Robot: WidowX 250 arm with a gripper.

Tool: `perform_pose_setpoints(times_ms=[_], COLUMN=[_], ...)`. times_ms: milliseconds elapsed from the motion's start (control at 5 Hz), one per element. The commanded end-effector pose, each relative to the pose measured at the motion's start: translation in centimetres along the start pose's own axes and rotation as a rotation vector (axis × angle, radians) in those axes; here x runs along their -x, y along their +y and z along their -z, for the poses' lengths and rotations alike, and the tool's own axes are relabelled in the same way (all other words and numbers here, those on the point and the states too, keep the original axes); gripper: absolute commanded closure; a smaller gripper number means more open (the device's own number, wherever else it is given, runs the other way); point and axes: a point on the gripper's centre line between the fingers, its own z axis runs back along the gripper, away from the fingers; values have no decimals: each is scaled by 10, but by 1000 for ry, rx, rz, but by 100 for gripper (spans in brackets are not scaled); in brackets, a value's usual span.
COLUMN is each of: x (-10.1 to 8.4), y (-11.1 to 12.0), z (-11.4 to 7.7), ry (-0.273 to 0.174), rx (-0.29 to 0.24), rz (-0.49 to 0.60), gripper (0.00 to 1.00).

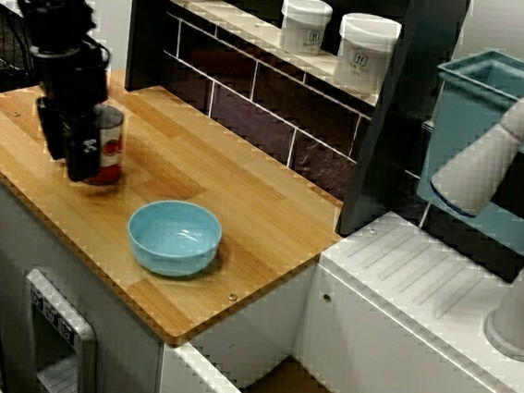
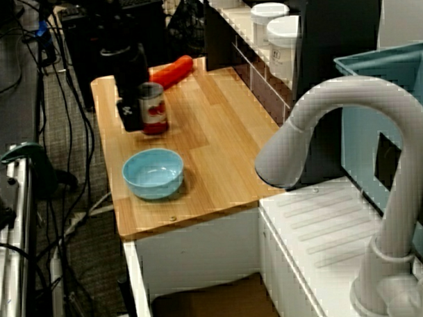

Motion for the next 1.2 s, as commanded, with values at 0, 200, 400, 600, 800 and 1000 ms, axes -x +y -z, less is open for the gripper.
perform_pose_setpoints(times_ms=[0, 200, 400, 600, 800, 1000], x=[-23, -26, -22, -11, 7, 20], y=[-6, -4, -2, 8, 25, 40], z=[-5, -6, -13, -23, -31, -35], ry=[8, 11, 5, -7, -31, -52], rx=[-12, -2, -1, -11, -4, -8], rz=[1, -13, -25, -40, -73, -107], gripper=[0, 0, 0, 0, 0, 0])
